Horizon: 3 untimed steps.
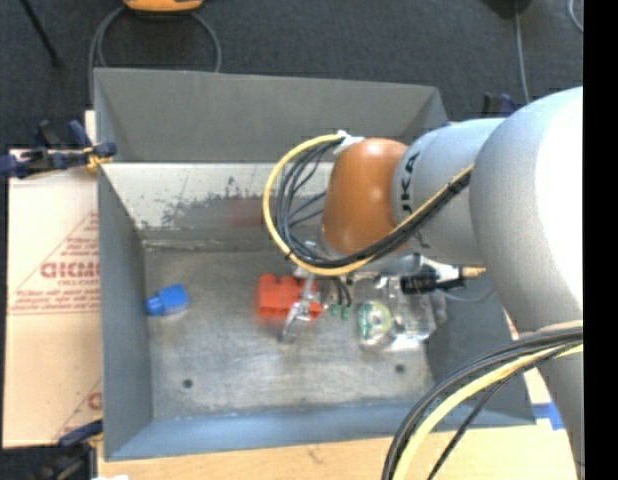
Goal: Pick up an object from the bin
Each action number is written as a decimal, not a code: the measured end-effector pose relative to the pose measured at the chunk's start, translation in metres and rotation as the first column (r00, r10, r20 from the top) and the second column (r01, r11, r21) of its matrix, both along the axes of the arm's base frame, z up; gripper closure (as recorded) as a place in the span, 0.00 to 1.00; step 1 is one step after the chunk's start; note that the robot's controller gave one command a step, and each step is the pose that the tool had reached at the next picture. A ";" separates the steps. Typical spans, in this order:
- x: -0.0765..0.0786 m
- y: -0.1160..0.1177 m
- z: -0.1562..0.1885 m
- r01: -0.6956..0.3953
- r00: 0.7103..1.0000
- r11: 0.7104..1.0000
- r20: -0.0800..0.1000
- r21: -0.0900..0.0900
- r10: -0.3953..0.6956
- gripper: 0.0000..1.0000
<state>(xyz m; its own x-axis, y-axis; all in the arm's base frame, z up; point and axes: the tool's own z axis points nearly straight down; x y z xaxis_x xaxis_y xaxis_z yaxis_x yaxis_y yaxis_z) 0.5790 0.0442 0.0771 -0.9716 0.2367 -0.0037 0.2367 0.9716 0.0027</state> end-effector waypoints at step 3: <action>0.006 -0.001 0.055 -0.005 1.000 1.000 0.004 -0.001 0.005 1.00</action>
Offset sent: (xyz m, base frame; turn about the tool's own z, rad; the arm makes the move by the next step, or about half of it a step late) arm 0.0000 0.0000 0.0000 0.0000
